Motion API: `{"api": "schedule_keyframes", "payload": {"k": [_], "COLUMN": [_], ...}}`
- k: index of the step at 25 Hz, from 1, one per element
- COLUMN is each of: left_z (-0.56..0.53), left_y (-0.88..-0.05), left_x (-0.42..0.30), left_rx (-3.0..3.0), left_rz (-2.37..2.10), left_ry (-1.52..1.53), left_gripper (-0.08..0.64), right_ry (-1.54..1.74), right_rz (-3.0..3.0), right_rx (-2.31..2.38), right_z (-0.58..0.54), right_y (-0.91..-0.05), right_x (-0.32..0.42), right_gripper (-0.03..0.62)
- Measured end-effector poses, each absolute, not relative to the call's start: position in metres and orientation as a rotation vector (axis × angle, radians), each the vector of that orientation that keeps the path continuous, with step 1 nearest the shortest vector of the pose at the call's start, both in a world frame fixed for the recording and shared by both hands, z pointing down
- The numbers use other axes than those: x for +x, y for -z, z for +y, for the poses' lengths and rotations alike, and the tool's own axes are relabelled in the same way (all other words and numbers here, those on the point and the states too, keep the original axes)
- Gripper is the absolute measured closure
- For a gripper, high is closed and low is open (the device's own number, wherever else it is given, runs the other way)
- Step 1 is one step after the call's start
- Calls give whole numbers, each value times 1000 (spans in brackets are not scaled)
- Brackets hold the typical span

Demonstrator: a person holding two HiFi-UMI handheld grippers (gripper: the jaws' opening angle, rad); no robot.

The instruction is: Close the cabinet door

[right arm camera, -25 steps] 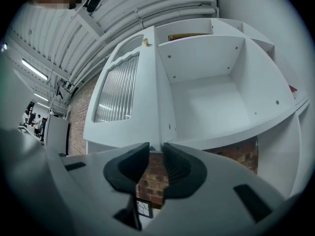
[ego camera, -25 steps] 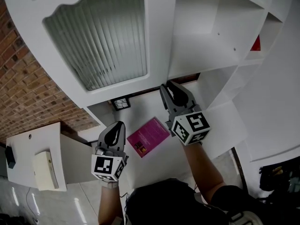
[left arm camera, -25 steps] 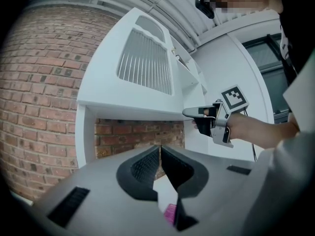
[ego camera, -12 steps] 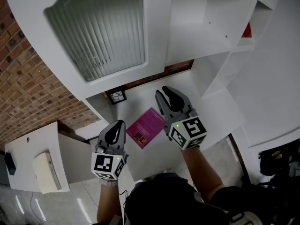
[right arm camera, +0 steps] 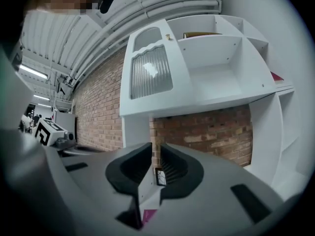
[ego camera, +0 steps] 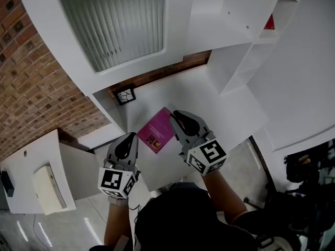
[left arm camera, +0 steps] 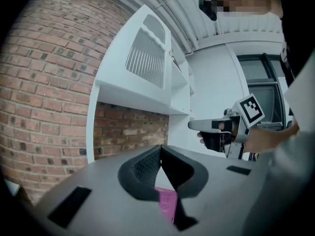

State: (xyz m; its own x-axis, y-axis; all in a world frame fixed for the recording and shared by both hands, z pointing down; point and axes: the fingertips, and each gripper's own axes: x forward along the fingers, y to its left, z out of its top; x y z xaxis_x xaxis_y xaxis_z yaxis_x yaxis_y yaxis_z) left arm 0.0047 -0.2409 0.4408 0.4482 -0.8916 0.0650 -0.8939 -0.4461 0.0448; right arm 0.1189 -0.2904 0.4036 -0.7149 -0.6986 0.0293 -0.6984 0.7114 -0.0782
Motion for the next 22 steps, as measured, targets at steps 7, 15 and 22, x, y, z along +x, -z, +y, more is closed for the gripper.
{"api": "schedule_keyframes", "payload": {"k": [7, 15, 22], "left_z": [-225, -215, -208], "left_y": [-461, -474, -480], "left_x": [6, 2, 1], "left_rx": [2588, 2594, 2591], "left_rz": [-1526, -1467, -1434], "left_ry": [1, -19, -18], "left_gripper": [551, 551, 551], "right_ry": [165, 187, 173], "right_rz": [3013, 3064, 3075], "right_rx": [-1147, -1143, -1102], "right_z": [-258, -240, -232], "right_y": [-447, -470, -472], "right_x": [110, 115, 105], "right_gripper": [548, 548, 548]}}
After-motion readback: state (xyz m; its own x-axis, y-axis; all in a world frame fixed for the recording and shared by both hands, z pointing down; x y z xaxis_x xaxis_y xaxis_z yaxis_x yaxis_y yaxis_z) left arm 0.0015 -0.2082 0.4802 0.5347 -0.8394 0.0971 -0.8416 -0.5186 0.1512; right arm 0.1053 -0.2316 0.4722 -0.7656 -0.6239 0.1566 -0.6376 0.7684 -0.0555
